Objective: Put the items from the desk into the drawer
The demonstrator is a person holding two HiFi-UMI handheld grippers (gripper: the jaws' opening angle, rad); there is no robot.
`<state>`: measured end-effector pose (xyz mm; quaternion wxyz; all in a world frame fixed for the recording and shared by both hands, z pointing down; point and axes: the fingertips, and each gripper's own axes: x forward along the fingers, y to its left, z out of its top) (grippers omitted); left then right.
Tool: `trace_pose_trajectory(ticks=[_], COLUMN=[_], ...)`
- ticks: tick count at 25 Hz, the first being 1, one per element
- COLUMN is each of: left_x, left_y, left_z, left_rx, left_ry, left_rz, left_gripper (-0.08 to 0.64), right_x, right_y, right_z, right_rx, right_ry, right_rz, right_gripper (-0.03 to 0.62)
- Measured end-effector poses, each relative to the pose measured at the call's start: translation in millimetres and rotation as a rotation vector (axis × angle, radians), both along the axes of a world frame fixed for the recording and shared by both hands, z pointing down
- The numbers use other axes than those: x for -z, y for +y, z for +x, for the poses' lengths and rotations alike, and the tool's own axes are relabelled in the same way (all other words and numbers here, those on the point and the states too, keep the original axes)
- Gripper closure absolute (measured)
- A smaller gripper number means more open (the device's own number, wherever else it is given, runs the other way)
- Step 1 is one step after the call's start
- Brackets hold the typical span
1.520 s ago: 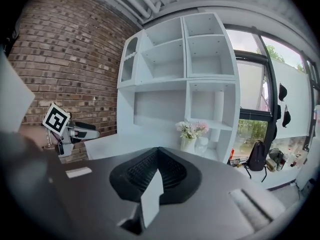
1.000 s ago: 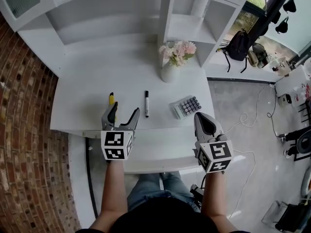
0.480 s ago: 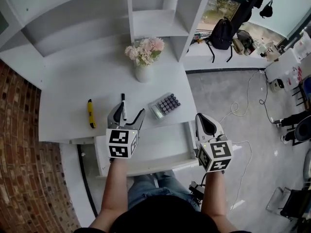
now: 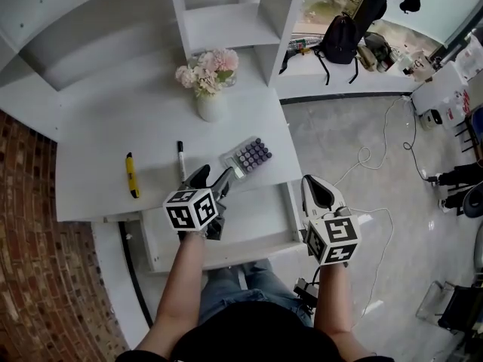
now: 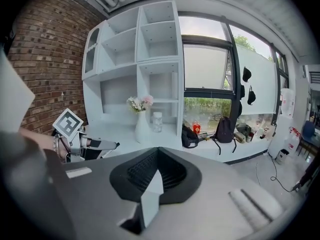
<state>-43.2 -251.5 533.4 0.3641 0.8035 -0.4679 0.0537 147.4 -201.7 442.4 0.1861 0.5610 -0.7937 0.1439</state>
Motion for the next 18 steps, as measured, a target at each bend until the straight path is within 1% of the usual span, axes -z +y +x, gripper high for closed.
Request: trace_pose_trajectory(ticks=[3, 6, 7, 8, 9, 10, 13, 14, 18], left_x=[-19, -34, -40, -45, -49, -53, -70, -75, -90], left_y=[4, 4, 4, 3, 3, 2, -1, -3, -10], left_z=[9, 11, 11, 10, 11, 12, 15, 17, 24], left_rx=[0.045, 0.145, 0.183, 0.210, 0.222, 0.221, 0.204, 0.202, 0.216], left_ry=[0.186, 0.413, 0.480, 0.528, 0.551, 0.551, 0.503, 0.501, 0.552], left_rz=[-0.146, -0.308, -0.363, -0.409, -0.441, -0.463, -0.513, -0.531, -0.585], left_gripper=[0.242, 0.250, 0.255, 0.264, 0.267, 0.269, 0.273, 0.273, 0.275], right_x=[-2, -2, -2, -3, -3, -4, -6, -7, -13], right_y=[-1, -1, -1, -1, 0, 0, 1, 2, 6], right_z=[1, 2, 3, 4, 4, 5, 5, 4, 1], right_rx=[0.004, 0.010, 0.011, 0.010, 0.009, 0.008, 0.007, 0.009, 0.022], right_ry=[-0.008, -0.011, -0.011, -0.012, -0.012, -0.012, -0.013, -0.012, -0.001], right_rz=[-0.006, -0.004, -0.003, -0.004, -0.005, -0.007, -0.016, -0.020, -0.031], right_gripper=[0.583, 0.583, 0.583, 0.583, 0.583, 0.583, 0.583, 0.583, 0.583])
